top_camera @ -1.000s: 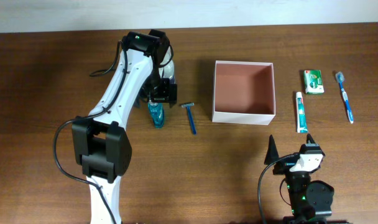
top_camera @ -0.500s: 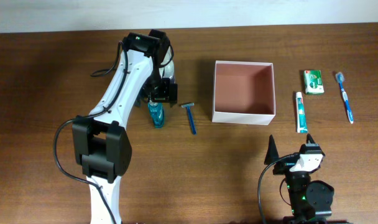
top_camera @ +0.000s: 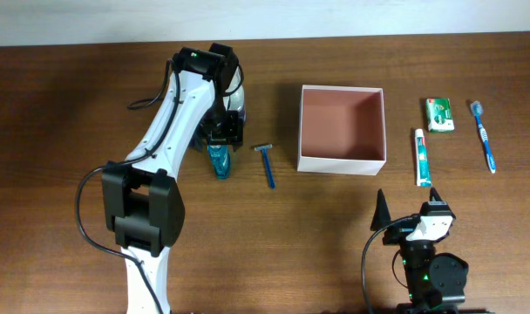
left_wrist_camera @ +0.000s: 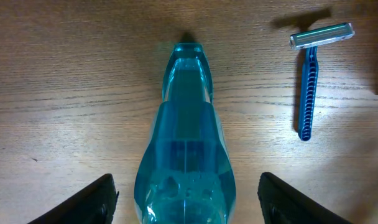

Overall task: Pack container
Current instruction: 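Close the left gripper around the mouthwash bottle cap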

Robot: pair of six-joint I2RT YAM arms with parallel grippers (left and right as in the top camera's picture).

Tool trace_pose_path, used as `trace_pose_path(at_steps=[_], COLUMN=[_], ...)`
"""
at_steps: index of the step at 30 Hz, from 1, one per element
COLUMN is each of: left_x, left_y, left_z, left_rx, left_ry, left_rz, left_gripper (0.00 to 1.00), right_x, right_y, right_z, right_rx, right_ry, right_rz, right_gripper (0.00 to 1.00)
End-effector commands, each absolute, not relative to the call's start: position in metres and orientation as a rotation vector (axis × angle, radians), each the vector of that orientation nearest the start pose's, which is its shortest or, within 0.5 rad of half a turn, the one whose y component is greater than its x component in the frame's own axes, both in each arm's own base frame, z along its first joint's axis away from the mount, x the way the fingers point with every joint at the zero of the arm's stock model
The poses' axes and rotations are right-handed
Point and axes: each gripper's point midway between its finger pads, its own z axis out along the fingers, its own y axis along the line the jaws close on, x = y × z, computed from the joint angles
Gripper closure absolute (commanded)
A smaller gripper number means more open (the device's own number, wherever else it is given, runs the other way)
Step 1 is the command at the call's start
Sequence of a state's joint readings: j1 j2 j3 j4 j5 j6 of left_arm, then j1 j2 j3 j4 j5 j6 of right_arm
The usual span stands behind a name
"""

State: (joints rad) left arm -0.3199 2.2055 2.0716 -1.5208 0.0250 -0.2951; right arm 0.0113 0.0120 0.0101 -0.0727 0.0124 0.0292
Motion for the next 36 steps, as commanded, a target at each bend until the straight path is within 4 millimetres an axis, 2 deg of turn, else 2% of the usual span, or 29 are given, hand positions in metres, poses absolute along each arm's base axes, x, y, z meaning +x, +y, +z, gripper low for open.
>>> trace_pose_path(at_steps=[1,11,19,22,36], left_x=[0.3837,0.3831,0.3832,0.3833,0.3835], left_y=[-0.1313,-0.1311,-0.1311,-0.1311,-0.1312], left_z=[0.1055,0.1055,0.1055,0.1055,0.1055], left_rx=[0.037,0.037,0.037,0.037,0.037], left_ry=[3.234,3.236,3.236,3.236,3.234], left_rz=[0.016,0.018,0.018,0.017,0.017], left_gripper=[0.32,0.42,0.43,0.49,0.55], right_x=[0.246,0.246,0.246,0.246,0.246], right_y=[0.0033,0.0033,0.0033,0.0032,0.0033], right_z=[0.1556,0.1556,0.1556,0.1556,0.1556], right_rx=[0.015,0.015,0.015,0.015,0.015], right_ry=[1.65,1.65,1.65,1.65,1.65], right_rz=[0.031,0.031,0.031,0.03,0.031], right_gripper=[0.01,0.01,0.01,0.01,0.01])
